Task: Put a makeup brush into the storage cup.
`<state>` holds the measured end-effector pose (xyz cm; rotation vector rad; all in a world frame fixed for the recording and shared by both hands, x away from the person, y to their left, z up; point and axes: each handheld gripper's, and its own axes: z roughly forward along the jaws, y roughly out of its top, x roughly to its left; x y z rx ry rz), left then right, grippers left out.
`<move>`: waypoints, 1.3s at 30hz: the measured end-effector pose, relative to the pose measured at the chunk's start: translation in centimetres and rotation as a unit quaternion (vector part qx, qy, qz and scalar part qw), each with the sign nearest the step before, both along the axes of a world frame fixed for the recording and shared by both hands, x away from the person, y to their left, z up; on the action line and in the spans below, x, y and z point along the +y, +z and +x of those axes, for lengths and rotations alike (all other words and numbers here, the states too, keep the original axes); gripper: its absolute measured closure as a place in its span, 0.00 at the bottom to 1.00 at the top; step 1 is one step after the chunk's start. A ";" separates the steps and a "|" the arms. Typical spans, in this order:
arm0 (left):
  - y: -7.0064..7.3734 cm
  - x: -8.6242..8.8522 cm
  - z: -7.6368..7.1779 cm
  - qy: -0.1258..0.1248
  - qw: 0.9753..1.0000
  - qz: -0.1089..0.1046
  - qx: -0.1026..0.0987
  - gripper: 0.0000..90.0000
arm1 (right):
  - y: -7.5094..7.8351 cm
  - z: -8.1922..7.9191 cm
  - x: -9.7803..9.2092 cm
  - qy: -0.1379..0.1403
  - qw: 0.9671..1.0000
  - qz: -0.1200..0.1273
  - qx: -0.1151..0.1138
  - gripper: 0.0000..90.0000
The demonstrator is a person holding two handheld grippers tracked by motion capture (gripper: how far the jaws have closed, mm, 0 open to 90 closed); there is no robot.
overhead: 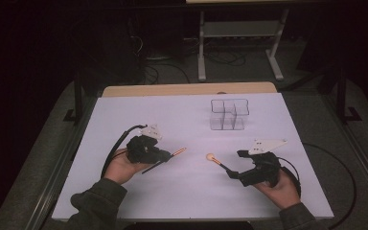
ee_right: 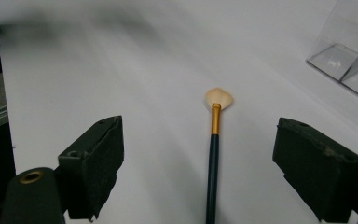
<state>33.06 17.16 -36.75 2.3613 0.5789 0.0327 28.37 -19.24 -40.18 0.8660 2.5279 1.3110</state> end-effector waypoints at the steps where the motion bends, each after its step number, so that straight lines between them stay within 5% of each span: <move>1: 0.1 0.0 -0.1 -0.003 1.000 -0.003 -0.001 0.92 | 0.0 0.1 0.2 0.005 1.000 0.000 0.000 0.17; 39: 1.6 -2.2 -2.0 -0.055 0.998 -0.030 -0.015 0.92 | 0.6 1.0 3.4 0.057 0.998 0.024 0.018 0.17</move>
